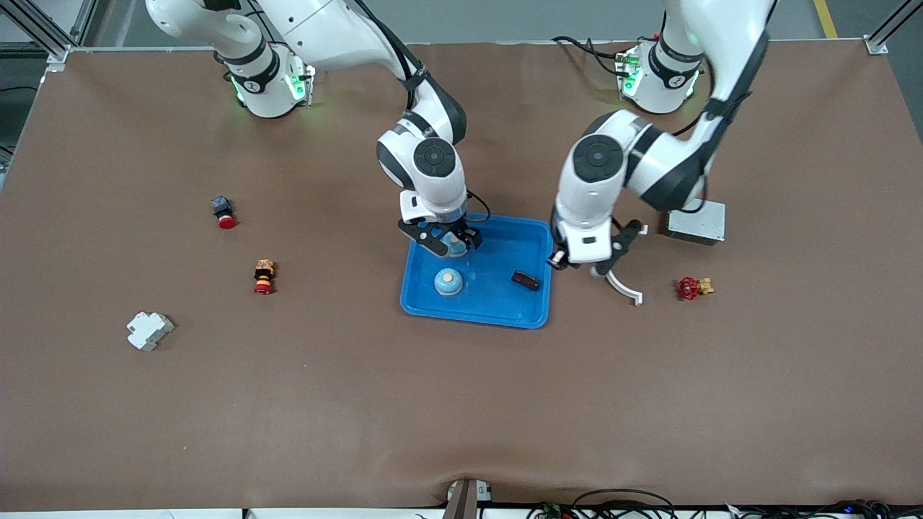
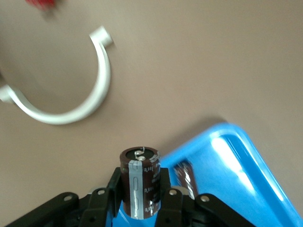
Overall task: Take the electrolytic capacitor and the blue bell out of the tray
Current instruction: 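Place the capacitor by the white arc while the right gripper grasps the bell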
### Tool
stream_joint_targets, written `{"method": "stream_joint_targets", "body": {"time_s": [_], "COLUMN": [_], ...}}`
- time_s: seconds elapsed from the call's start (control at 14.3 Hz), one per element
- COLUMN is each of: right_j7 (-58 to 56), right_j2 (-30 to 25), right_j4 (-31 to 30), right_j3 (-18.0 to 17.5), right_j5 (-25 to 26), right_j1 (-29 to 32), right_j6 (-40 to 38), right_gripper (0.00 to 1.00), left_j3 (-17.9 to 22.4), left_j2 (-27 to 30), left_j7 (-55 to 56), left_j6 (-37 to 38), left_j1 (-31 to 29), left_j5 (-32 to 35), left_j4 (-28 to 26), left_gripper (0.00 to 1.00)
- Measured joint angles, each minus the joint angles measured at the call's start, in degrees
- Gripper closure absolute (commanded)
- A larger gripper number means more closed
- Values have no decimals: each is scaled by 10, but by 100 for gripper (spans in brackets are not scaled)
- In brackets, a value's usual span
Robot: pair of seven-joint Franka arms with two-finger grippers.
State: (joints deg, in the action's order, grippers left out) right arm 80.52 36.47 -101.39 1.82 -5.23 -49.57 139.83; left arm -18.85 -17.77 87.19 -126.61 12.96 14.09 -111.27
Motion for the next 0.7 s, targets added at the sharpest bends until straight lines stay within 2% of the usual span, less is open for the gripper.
{"method": "stream_joint_targets", "body": {"time_s": [0.14, 0.35, 0.42, 0.63, 0.7], "right_j7": [0, 0, 0, 1, 2], "right_j2": [5, 13, 16, 18, 18], "right_j4": [0, 6, 9, 13, 14], "right_j3": [0, 1, 1, 1, 1], "right_j5": [0, 0, 0, 13, 19], "right_j1": [0, -1, -1, -1, -1], "right_j6": [5, 7, 7, 8, 8], "right_gripper": [0, 2, 20, 100, 100], "left_j3": [1, 3, 3, 4, 4], "left_j2": [13, 9, 5, -15, -23], "left_j7": [-66, -131, -149, -210, -229], "left_j6": [37, 46, 45, 15, -3], "left_j1": [-42, -106, -123, -180, -200], "left_j5": [0, 0, 0, 1, 1], "left_j4": [-8, -34, -44, -71, -78], "left_gripper": [100, 100, 100, 100, 100]}}
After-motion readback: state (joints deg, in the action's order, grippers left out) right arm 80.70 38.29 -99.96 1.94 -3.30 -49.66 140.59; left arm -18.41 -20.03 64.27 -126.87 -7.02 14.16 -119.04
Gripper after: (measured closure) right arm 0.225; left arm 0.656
